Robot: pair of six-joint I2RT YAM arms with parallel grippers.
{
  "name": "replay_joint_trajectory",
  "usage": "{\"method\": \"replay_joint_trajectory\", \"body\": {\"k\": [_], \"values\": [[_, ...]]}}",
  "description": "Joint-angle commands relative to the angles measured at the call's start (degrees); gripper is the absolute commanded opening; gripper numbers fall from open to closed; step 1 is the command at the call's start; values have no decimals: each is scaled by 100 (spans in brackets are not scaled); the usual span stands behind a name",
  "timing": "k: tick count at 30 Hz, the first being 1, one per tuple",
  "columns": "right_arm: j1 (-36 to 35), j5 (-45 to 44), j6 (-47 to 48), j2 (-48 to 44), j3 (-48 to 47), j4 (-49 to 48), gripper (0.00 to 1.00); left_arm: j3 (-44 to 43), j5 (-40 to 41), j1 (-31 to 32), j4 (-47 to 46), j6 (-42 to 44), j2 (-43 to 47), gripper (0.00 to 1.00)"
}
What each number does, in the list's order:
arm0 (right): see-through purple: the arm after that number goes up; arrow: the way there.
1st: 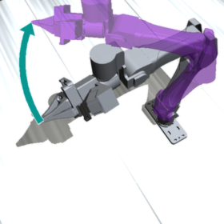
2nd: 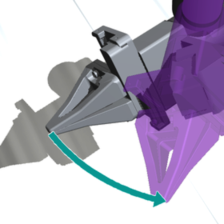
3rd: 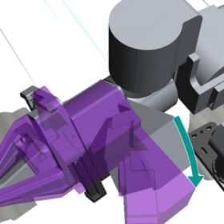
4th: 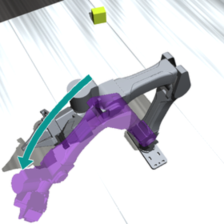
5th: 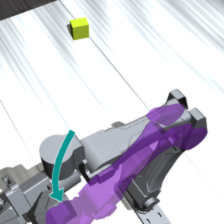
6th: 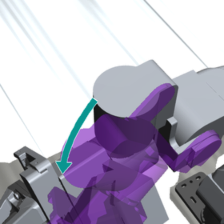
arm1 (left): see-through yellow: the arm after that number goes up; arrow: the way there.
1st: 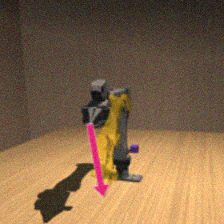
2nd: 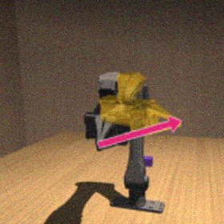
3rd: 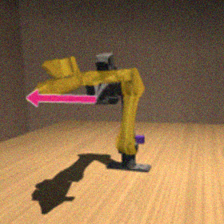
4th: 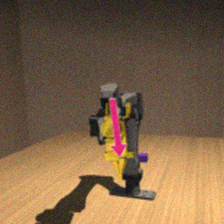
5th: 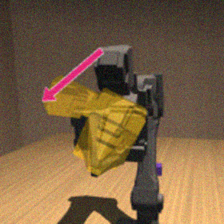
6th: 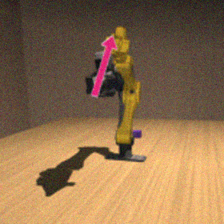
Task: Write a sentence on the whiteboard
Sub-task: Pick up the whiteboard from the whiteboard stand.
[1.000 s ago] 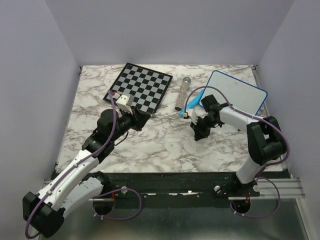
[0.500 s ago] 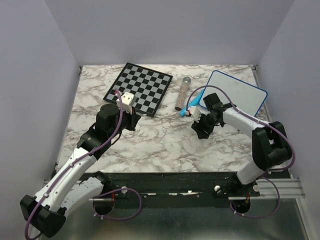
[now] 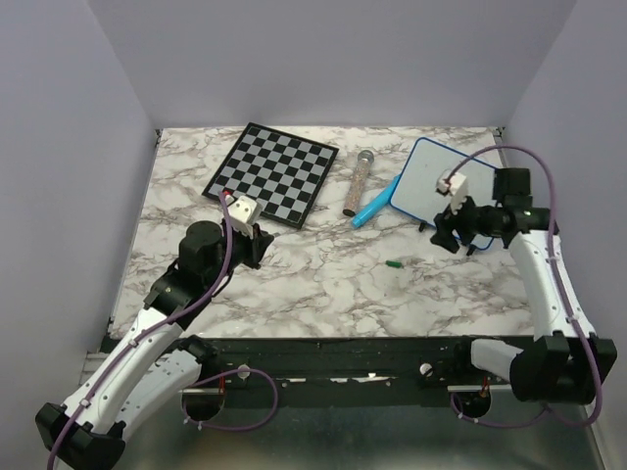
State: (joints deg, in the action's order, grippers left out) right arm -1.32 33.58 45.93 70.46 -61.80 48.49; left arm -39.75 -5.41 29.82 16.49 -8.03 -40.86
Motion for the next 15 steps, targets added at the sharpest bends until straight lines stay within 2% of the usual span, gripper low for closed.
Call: {"method": "replay_joint_trajectory", "body": {"k": [1,5,9,11,15], "values": [[1071,860,83,-680,45,495,74,28,-487,-56,-295,56,184,0],[1994,1290,-339,-788,352,214,77,11,-645,-56,-296,12,192,0],[3091,1887,-611,-446,266,161,77,28,-777,-56,-331,-32,324,0],[3252,1819,-612,-314,239,152,77,54,-812,-64,-339,-58,430,0],[3480,934,-1365,-173,581,-1004,76,72,-883,-73,-348,-76,605,0]]}}
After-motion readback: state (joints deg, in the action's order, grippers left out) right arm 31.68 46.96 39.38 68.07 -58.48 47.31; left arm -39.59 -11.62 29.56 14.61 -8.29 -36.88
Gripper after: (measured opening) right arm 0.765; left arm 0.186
